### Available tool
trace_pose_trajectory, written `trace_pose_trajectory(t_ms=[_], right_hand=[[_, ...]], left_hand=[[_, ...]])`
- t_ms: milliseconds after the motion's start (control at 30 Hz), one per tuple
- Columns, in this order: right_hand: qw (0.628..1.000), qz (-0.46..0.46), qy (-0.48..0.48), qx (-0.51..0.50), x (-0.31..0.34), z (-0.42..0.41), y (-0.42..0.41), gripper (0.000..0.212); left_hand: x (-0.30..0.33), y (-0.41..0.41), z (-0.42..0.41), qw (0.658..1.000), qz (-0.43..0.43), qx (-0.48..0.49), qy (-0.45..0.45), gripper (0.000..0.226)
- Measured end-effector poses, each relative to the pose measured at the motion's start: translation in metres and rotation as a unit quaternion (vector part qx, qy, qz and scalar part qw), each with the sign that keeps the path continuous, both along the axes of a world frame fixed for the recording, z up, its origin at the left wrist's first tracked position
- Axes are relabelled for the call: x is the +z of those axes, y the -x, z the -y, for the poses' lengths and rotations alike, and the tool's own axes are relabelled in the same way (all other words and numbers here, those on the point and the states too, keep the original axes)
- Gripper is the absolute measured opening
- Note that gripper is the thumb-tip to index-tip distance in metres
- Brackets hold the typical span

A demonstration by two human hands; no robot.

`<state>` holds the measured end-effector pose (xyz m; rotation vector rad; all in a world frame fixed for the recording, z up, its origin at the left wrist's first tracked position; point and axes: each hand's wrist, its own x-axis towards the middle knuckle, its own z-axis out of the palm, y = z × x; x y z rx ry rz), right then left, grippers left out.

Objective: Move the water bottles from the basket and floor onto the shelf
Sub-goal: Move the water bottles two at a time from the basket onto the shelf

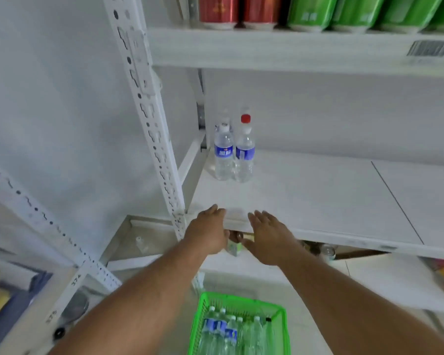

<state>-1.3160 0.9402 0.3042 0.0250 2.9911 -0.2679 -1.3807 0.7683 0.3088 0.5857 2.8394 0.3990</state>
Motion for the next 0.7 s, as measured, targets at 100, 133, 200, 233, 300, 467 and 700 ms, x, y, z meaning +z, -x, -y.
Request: trace_pose_trajectory(t_ms=[100,133,200,233,300,467,700], right_hand=[[1.000,0.008,-0.005,0.020,-0.016,-0.002,-0.043,0.080],[1.000,0.018,-0.005,0.017,-0.024,-0.003,-0.059,0.080],[0.999,0.041,-0.005,0.012,-0.042,-0.008,-0.088,0.079],[0.998,0.058,0.001,0.011,-0.051,-0.012,-0.102,0.080],[0.995,0.097,0.023,0.004,-0.066,-0.019,-0.126,0.080],[0.984,0.166,0.051,-0.023,-0.091,-0.031,-0.167,0.080],[0.971,0.220,0.068,-0.065,-0.127,-0.029,-0.181,0.076]], left_hand=[[-0.013,-0.042,0.001,1.000,0.009,0.002,0.010,0.060],[-0.020,-0.058,0.001,1.000,0.017,0.001,0.021,0.061],[-0.036,-0.088,0.000,0.998,0.042,0.004,0.046,0.064],[-0.044,-0.102,0.000,0.997,0.056,0.008,0.053,0.066],[-0.060,-0.127,0.000,0.995,0.086,0.017,0.055,0.066],[-0.097,-0.167,0.005,0.985,0.158,0.033,0.066,0.067],[-0.149,-0.164,0.024,0.966,0.242,0.077,0.045,0.069]])
